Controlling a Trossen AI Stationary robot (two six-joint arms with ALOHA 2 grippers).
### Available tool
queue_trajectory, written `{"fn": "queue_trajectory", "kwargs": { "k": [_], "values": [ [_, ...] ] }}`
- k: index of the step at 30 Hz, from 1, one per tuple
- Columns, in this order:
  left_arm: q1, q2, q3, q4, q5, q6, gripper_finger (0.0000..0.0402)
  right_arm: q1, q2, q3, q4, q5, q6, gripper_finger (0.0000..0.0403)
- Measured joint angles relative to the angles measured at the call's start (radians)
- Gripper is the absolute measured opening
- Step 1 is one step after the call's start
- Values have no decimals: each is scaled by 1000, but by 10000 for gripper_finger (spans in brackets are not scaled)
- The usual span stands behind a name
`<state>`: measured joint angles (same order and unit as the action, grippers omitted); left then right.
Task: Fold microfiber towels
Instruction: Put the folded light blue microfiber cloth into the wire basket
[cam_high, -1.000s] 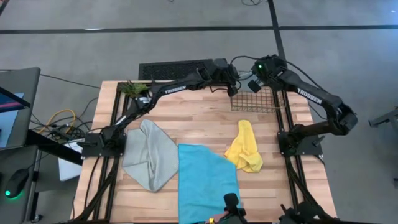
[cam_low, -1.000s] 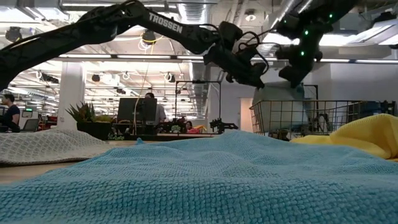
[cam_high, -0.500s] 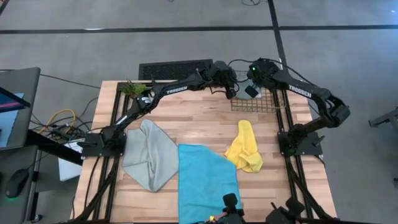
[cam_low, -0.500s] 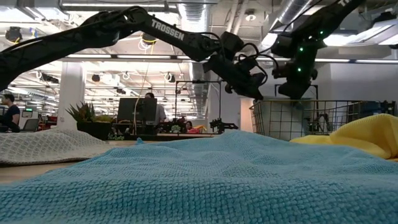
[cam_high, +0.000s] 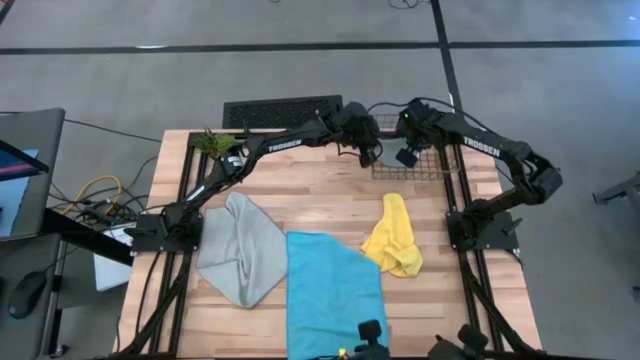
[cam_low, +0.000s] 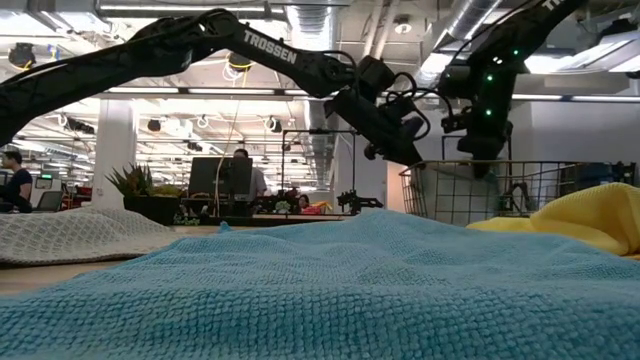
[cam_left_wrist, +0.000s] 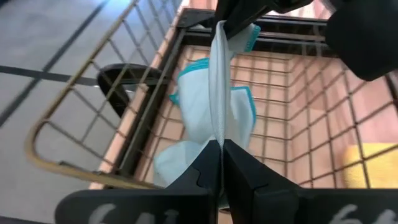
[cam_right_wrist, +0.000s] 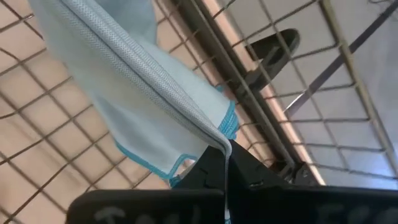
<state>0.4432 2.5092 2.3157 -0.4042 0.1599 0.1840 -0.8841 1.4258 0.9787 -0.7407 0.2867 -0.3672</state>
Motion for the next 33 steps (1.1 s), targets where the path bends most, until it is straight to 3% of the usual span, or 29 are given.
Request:
{"fn": "queue_trajectory", "kwargs": {
  "k": [33],
  "values": [
    [-47,-5,40,-128,109,-22,0,0,0,-1,-153,-142,-142,18]
  ]
}}
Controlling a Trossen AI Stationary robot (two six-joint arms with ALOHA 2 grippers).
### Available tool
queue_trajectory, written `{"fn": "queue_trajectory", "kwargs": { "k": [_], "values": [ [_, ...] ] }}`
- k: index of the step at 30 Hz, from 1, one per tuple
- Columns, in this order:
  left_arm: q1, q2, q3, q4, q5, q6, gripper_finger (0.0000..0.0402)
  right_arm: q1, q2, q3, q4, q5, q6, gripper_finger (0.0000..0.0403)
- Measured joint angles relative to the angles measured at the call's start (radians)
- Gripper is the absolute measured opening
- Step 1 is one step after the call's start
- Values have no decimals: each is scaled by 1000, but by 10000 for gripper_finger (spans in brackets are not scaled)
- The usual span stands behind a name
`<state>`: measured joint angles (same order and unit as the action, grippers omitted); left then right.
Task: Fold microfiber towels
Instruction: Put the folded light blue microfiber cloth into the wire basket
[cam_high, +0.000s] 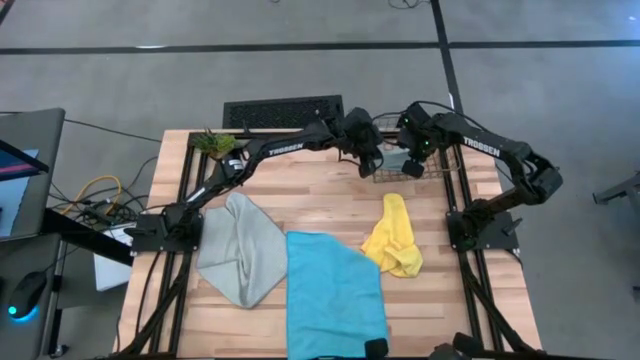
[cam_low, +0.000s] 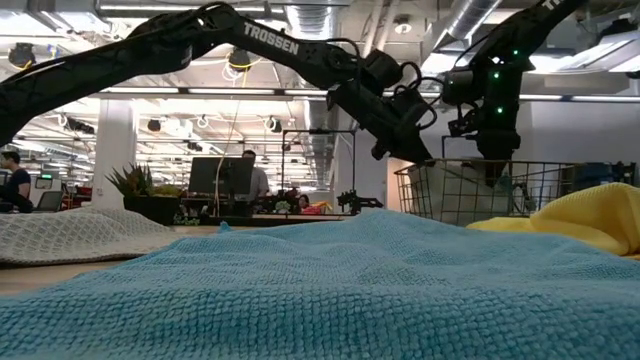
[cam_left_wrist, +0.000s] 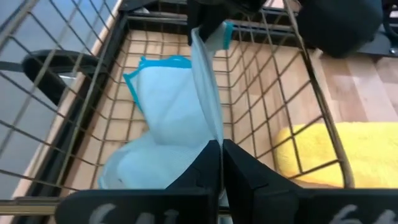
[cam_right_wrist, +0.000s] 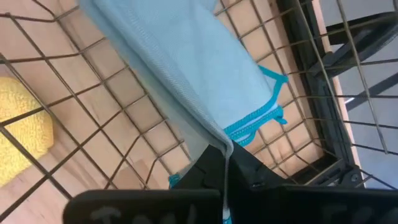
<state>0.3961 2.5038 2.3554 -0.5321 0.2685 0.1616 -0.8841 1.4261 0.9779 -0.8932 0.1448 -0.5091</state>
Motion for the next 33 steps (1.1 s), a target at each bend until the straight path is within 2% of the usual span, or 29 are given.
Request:
{"fn": "queue_trajectory", "kwargs": {
  "k": [9,14,23,33],
  "values": [
    [-39,0,0,63,-5,-6,0,0,0,1,-1,15,-17,16],
    [-39,-4,0,100,-60,-29,0,-2,1,41,17,52,-16,10],
    [0,-28,0,147,-162,-122,0,-17,1,66,200,118,-23,10],
    [48,-34,1,214,-238,-111,0,-65,2,68,373,127,-49,10]
  ]
}}
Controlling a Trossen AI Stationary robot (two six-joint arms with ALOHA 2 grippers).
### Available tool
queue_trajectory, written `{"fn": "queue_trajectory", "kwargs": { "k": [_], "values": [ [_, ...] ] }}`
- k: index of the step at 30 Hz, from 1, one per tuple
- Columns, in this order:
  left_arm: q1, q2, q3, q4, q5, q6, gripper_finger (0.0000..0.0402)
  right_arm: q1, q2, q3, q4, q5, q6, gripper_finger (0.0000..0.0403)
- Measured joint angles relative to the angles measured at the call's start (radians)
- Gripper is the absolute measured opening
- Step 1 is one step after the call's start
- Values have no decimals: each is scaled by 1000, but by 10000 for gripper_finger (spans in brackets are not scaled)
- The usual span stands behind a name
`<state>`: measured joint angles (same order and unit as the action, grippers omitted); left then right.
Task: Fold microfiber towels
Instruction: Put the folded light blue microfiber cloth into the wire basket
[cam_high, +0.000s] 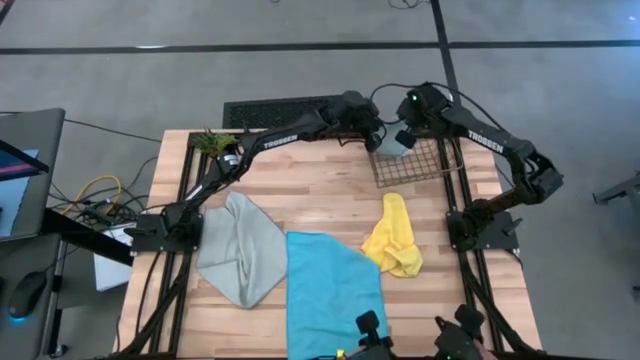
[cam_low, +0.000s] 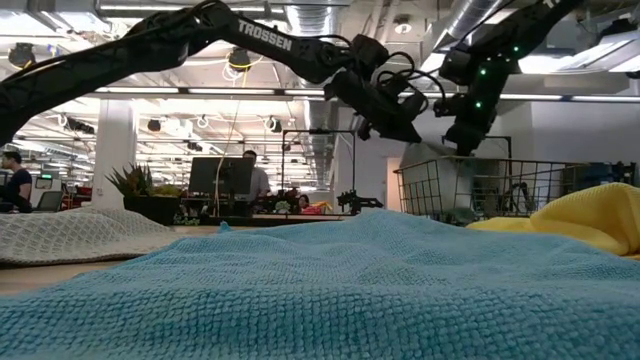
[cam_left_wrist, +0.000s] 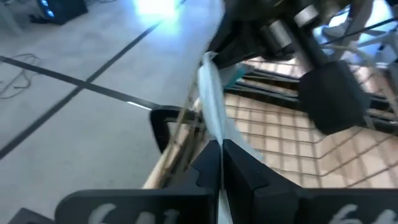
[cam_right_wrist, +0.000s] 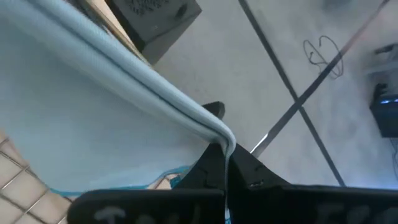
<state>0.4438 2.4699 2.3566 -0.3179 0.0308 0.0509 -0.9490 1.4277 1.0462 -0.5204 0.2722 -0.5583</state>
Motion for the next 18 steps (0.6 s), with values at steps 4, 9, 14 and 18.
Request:
{"fn": "queue_trajectory", "kwargs": {
  "k": [4,9,14,18],
  "values": [
    [0,2,-2,-4,0,36,0,-10,0,-20,5,-13,-1,11],
    [-14,6,-4,-22,41,64,0,-3,0,-63,-29,-26,-1,11],
    [-28,6,-4,-51,72,87,0,14,-1,-64,-106,-27,-1,12],
    [-36,8,-4,-91,114,88,0,16,-2,-63,-184,-37,-3,12]
  ]
}}
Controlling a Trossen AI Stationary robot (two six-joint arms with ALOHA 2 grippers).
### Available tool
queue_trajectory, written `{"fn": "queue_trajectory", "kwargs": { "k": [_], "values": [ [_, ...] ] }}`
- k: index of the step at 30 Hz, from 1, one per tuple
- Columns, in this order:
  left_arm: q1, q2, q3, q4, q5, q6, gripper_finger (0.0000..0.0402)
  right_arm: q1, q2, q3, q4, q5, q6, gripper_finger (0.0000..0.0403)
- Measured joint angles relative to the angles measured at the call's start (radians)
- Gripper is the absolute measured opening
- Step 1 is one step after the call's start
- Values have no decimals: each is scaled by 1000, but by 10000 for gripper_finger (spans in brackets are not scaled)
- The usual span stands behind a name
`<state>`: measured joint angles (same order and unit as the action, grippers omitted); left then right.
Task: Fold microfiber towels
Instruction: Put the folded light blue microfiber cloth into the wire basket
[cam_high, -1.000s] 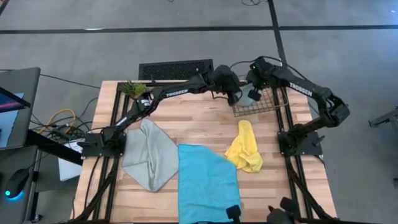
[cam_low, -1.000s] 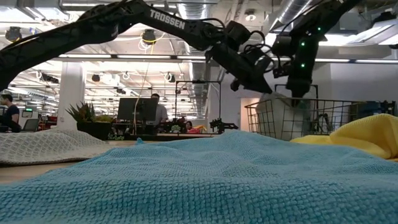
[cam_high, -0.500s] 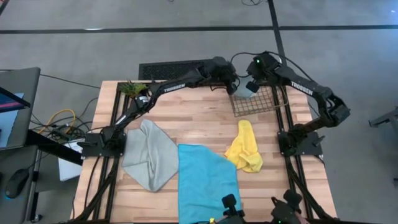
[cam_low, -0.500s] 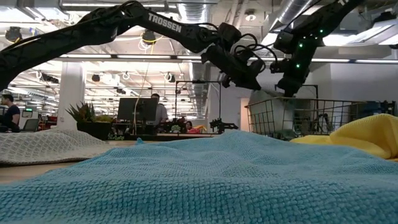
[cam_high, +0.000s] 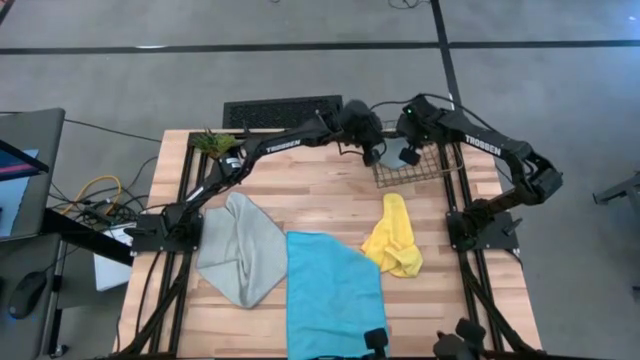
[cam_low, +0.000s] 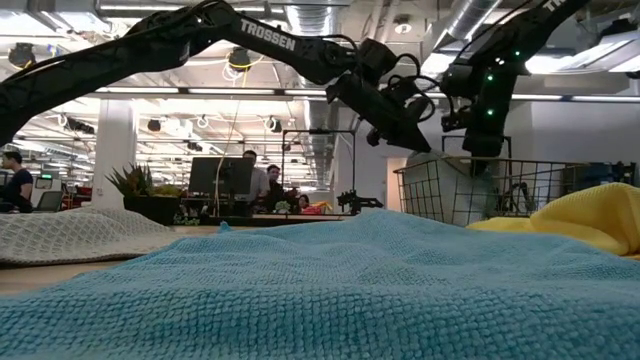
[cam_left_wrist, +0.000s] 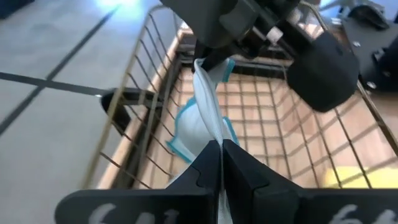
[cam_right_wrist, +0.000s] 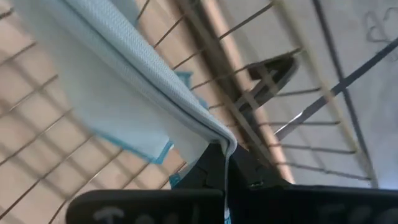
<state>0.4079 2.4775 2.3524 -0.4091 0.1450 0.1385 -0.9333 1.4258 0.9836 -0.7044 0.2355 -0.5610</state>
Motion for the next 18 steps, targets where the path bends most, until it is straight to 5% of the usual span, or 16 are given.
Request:
{"fn": "queue_trajectory", "kwargs": {
  "k": [18],
  "values": [
    [-37,1,0,-73,149,-2,0,30,0,-1,-168,-114,-69,14]
  ]
}}
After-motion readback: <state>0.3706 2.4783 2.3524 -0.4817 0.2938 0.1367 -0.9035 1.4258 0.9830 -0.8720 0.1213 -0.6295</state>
